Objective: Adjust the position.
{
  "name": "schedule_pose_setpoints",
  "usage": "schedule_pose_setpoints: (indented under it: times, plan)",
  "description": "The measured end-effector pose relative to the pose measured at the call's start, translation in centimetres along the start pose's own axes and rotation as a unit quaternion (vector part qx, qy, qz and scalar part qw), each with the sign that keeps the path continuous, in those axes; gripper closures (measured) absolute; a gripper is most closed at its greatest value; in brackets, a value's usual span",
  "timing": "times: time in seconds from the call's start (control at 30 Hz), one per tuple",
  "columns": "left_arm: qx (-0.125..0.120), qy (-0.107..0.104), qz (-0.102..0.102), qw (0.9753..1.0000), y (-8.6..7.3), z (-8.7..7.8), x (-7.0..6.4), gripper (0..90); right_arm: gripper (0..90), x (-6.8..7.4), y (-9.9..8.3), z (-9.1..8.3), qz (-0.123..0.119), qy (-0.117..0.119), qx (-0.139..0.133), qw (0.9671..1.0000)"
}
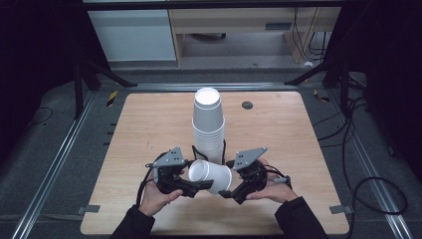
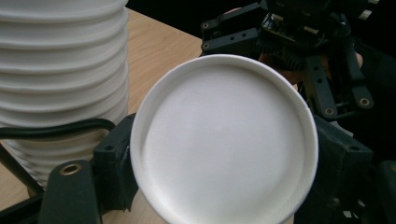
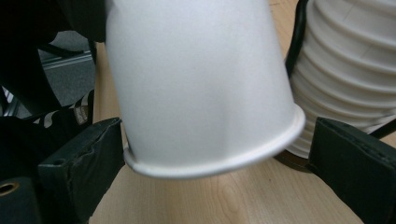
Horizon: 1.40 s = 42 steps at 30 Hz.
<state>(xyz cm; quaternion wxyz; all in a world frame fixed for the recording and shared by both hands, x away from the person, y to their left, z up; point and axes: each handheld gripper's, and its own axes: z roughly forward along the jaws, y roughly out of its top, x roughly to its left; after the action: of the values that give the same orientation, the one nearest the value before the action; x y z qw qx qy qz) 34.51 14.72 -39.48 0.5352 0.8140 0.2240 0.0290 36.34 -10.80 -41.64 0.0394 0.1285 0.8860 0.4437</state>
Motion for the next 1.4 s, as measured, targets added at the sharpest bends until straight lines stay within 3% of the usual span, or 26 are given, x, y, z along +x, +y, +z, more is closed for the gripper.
schedule_pose_setpoints:
  times: [0.8,1.4]
  plan:
    - [0.005,-0.019,0.012,0.9997,0.1,1.0,-0.8,22.1,7.5,0.4,-0.1,1.7,-0.004,0.033,0.01,0.9994]
    - [0.016,-0.019,0.003,0.9997,0.0,1.3,-0.6,20.0,10.4,0.3,-0.2,1.6,-0.006,0.029,0.017,0.9994]
